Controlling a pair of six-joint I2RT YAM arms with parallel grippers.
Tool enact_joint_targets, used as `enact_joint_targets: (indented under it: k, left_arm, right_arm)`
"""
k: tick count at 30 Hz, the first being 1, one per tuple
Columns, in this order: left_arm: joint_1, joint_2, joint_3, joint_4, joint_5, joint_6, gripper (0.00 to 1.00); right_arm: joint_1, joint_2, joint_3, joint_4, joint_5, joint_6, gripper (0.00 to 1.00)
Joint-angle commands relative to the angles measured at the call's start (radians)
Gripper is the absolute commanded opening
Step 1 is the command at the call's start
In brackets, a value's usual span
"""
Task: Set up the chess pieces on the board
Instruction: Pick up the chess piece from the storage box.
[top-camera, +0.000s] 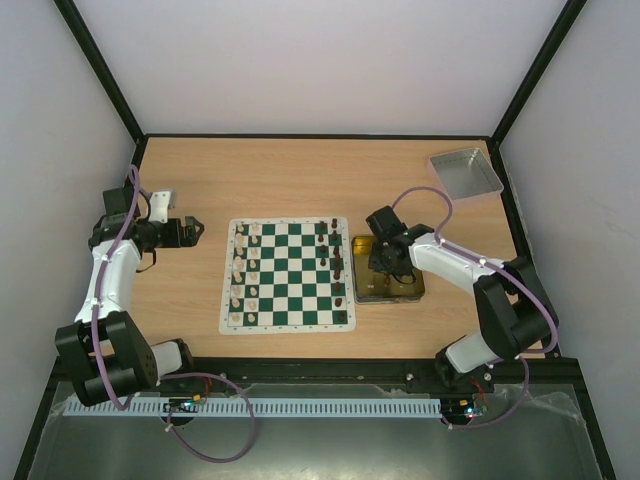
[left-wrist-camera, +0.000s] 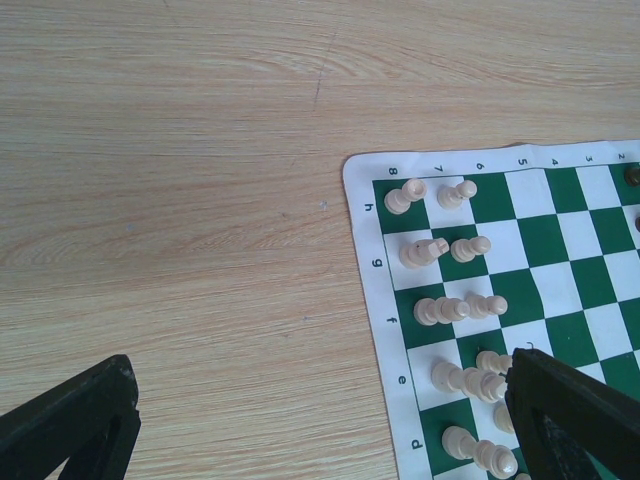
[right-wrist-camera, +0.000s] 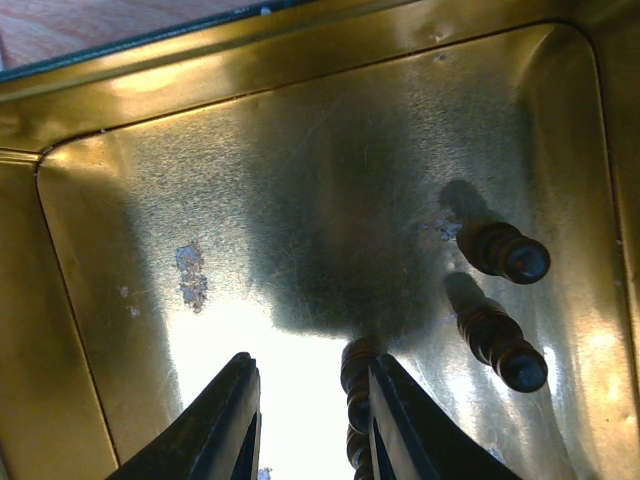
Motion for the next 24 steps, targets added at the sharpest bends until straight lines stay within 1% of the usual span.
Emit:
enact_joint_targets:
  k: [1, 21, 24]
  left_arm:
    - [0.005, 0.003, -0.006, -0.01, 0.002, 0.006, 0.99]
    - [0.005, 0.007, -0.005, -0.011, 0.01, 0.008, 0.99]
    - [0.004, 0.009, -0.004, -0.012, 0.01, 0.007, 0.99]
  right_arm:
    - [-0.006, 0.022, -0.029, 0.024, 0.006, 0.007, 0.29]
    - [-0.015, 0.002, -0.041, 0.014, 0.034, 0.002, 0.28]
    - [-0.016, 0.003, -0.052, 0.016, 0.027, 0.002, 0.26]
